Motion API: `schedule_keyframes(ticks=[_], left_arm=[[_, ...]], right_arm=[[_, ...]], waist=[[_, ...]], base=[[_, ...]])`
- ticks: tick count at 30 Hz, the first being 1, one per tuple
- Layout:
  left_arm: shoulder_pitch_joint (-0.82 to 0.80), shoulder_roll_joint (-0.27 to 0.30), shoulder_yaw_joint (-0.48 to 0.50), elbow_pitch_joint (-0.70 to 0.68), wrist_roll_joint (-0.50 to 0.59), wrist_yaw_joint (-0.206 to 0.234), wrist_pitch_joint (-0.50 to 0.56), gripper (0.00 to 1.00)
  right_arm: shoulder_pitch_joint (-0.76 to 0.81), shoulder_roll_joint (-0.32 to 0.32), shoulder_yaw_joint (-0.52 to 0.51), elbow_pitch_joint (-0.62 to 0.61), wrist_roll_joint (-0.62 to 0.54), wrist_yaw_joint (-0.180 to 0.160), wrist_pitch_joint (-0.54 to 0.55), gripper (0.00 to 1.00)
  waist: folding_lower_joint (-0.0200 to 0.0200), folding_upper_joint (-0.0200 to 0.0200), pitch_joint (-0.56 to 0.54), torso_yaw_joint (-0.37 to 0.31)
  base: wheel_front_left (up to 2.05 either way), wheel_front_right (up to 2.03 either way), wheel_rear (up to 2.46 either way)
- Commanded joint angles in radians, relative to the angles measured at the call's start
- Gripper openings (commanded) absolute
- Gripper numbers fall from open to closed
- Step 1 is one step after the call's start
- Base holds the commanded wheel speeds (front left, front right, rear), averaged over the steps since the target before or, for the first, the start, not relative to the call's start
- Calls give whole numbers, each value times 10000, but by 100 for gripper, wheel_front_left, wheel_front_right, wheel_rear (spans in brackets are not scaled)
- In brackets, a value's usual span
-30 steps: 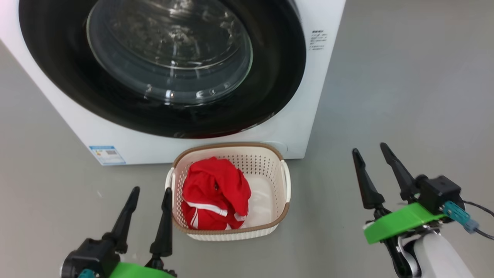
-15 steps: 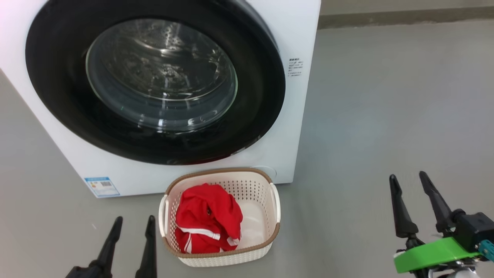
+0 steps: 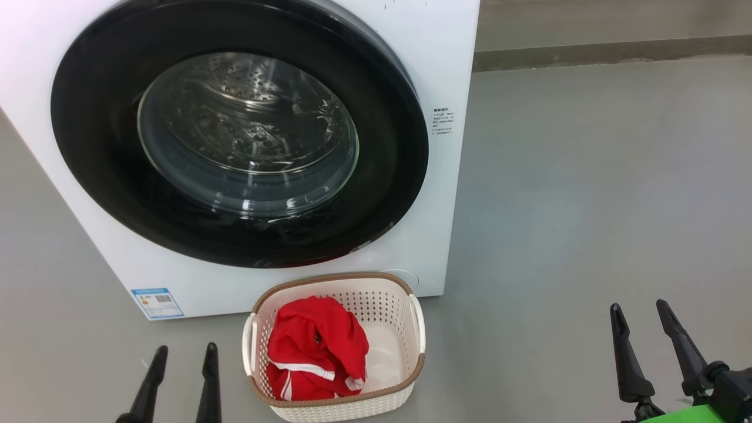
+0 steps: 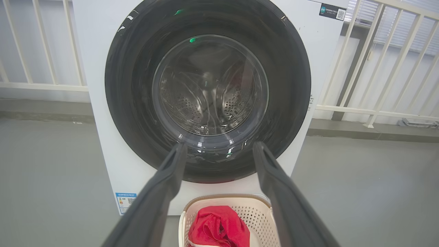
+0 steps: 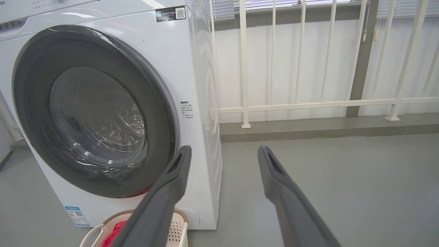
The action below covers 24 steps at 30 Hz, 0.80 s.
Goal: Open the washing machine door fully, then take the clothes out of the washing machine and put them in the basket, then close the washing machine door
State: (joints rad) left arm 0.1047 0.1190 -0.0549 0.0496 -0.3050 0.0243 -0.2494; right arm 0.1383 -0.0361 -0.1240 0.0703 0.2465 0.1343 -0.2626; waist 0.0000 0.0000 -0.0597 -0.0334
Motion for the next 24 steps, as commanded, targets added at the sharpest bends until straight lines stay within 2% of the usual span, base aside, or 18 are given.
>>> schedule_keyframes(ticks=[1, 14, 15, 20, 24], left_arm=[[-169, 20, 459, -225, 186, -111, -123, 100], [-155, -317, 1040, -343, 419, -321, -124, 100], [21, -397, 677, -59, 384, -265, 0, 0], [152, -560, 560, 604, 379, -248, 33, 0], [80, -573, 615, 717, -3, -286, 161, 0]], right_arm=[[-190, -141, 172, -273, 99, -36, 8, 100], [-204, -141, 244, -197, 173, -36, 8, 100], [35, 6, 33, 52, 75, 0, 0, 0], [231, 182, 92, 745, 74, 4, 2, 0], [166, 180, 96, 832, 471, 3, 109, 0]], waist=[[0, 0, -14, 6], [0, 0, 9, 10], [0, 0, 11, 10], [0, 0, 12, 10], [6, 0, 25, 19]], base=[[0, 0, 0], [0, 0, 0], [0, 0, 0], [0, 0, 0], [0, 0, 0]])
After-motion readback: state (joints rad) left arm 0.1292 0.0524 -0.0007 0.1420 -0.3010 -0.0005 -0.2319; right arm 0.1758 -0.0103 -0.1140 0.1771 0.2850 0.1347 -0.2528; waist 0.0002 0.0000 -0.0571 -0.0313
